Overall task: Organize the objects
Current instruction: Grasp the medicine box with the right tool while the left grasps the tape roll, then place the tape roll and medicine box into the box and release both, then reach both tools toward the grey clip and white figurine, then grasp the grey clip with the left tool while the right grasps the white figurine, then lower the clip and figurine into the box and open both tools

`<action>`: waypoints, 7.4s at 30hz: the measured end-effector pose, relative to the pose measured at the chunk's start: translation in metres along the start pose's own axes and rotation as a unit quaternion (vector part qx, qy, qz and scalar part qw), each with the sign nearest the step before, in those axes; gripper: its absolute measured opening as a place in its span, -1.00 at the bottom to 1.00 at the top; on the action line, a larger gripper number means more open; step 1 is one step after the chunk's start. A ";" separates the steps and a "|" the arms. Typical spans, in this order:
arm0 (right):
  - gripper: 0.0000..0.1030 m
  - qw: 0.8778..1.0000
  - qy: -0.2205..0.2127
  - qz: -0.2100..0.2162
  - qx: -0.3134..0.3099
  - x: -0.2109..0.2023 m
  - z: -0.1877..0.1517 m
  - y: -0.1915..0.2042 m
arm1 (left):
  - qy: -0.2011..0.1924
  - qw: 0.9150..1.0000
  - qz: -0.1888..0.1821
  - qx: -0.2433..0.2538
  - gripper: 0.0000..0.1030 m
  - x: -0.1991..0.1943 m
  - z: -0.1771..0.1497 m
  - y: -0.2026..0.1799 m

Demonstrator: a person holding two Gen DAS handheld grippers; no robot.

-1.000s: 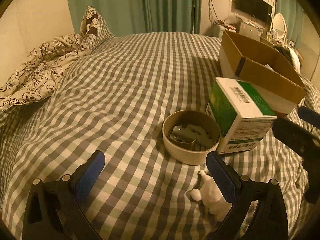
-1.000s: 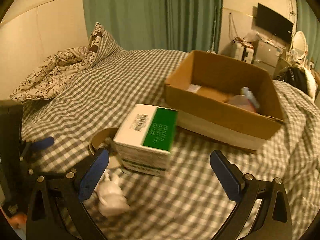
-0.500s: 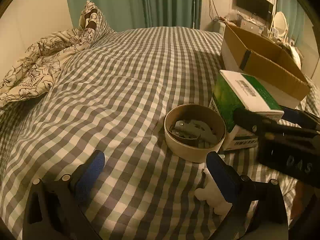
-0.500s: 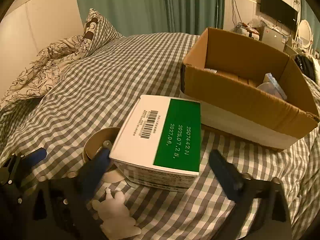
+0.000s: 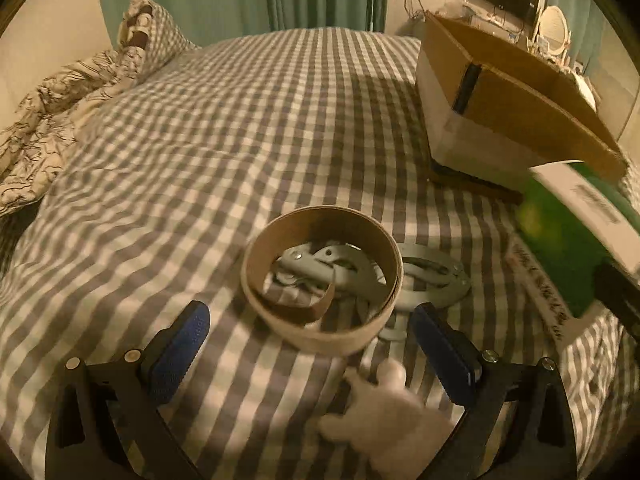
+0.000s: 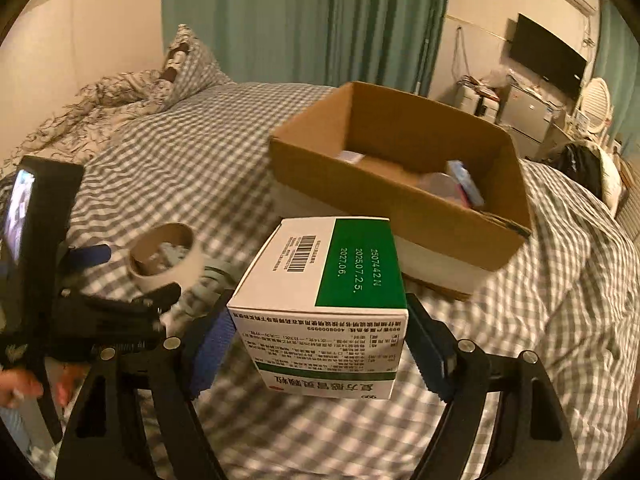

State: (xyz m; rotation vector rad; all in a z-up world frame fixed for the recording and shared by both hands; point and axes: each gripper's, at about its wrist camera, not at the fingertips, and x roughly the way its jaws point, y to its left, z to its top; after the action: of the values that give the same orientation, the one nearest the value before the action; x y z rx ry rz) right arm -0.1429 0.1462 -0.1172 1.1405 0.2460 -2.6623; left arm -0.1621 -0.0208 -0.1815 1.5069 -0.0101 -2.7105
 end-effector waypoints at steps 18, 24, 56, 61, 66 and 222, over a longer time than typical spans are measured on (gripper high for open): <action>0.54 1.000 -0.011 0.008 0.013 -0.006 -0.008 -0.010 | 0.011 1.000 -0.024 -0.010 0.63 0.018 0.009 -0.008; 0.54 0.999 -0.031 0.007 0.012 -0.034 -0.009 -0.009 | -0.012 0.999 -0.030 -0.006 0.62 -0.015 0.003 -0.010; 0.52 0.983 -0.179 -0.011 0.041 -0.147 0.120 -0.100 | -0.178 0.976 -0.097 0.086 0.62 -0.160 0.148 -0.105; 0.52 0.986 -0.153 0.017 0.066 -0.091 0.145 -0.127 | -0.144 0.981 -0.098 0.089 0.62 -0.104 0.174 -0.119; 0.52 0.991 -0.116 0.027 0.063 -0.028 0.160 -0.136 | -0.103 0.985 -0.090 0.106 0.62 -0.047 0.183 -0.137; -0.01 0.990 -0.139 0.025 0.026 -0.149 0.099 -0.099 | -0.144 0.977 -0.146 0.053 0.49 -0.161 0.154 -0.084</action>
State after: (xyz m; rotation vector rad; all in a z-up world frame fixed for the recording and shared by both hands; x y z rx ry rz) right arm -0.1390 0.2386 0.0653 0.7628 0.0972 -2.7538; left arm -0.2107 0.0673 0.0344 1.2048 0.0640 -3.1905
